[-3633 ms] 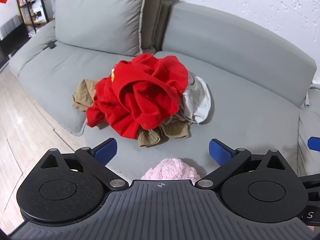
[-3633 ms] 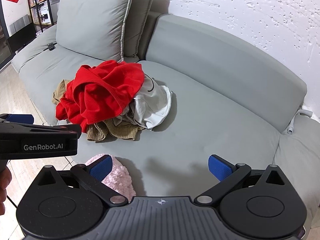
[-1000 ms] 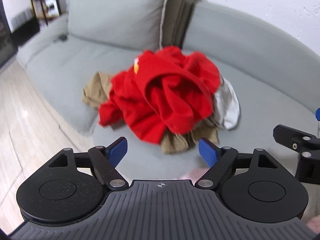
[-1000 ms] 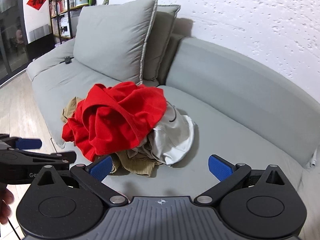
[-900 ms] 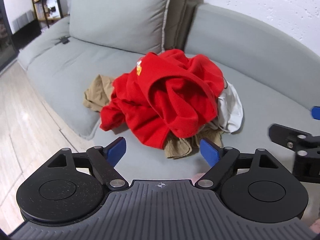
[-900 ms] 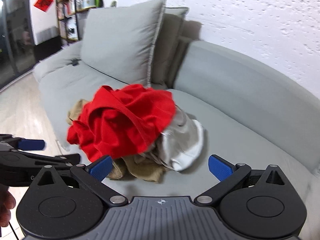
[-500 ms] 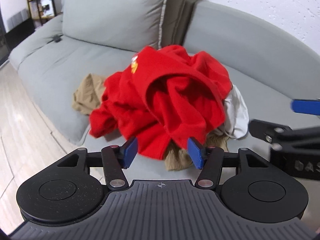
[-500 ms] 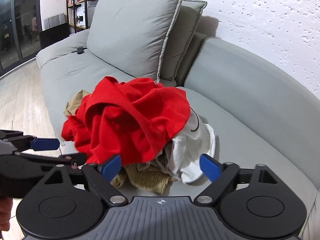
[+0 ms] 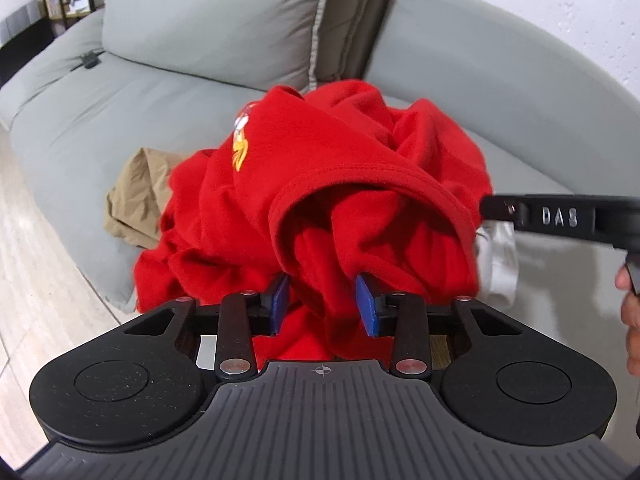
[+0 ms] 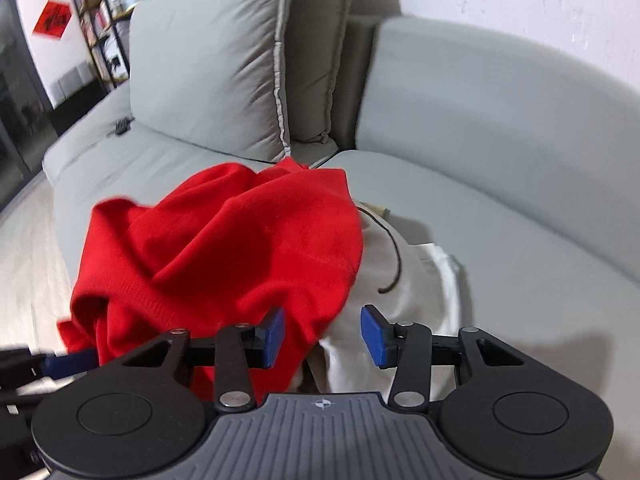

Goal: Fold clothes
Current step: 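Reach into the red shirt with both tools and close both grippers on it, then pull the red shirt out of the pile and spread it on the sofa with both tools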

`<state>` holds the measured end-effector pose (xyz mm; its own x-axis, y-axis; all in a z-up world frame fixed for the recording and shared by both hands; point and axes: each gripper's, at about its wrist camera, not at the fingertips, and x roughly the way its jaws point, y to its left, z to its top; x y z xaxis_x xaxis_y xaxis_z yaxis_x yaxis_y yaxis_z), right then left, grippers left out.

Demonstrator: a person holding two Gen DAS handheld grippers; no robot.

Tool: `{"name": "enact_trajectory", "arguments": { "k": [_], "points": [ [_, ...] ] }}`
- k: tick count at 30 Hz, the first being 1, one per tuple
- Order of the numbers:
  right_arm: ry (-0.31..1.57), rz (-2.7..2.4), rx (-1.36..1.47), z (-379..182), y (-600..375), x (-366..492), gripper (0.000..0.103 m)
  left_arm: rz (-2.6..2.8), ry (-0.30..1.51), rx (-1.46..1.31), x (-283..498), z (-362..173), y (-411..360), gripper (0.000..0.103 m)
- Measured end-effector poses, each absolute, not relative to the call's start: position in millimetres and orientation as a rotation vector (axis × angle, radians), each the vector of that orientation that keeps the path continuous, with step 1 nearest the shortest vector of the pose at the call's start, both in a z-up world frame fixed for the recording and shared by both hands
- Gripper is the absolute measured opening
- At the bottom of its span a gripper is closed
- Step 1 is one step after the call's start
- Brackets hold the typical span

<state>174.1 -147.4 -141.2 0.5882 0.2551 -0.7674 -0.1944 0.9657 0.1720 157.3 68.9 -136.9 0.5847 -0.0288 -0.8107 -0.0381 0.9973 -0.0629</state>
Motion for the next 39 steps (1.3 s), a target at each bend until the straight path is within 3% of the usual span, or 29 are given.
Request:
{"name": "enact_trajectory", "arguments": {
  "k": [2, 6, 8, 10, 23, 31, 39],
  "points": [
    [0.910, 0.266, 0.091, -147, -148, 184, 0.051, 0.001, 0.945, -0.063, 159, -139, 67, 0.040],
    [0.943, 0.290, 0.166, -157, -151, 201, 0.050, -0.001, 0.931, -0.049, 156, -141, 65, 0.043],
    [0.961, 0.311, 0.197, -158, -151, 204, 0.016, 0.008, 0.932, -0.053, 155, -141, 66, 0.043],
    [0.965, 0.326, 0.198, -152, -149, 203, 0.006, 0.014, 0.939, -0.046, 153, -138, 65, 0.043],
    [0.782, 0.048, 0.067, -69, -229, 127, 0.003, -0.138, 0.888, 0.038, 111, -94, 6, 0.043],
    [0.782, -0.231, 0.162, -44, -364, -9, 0.002, -0.361, 0.890, 0.132, 58, -89, -79, 0.044],
    [0.928, -0.467, 0.243, -93, -436, -148, 0.003, -0.507, 1.001, 0.242, 0, -125, -142, 0.044]
  ]
}}
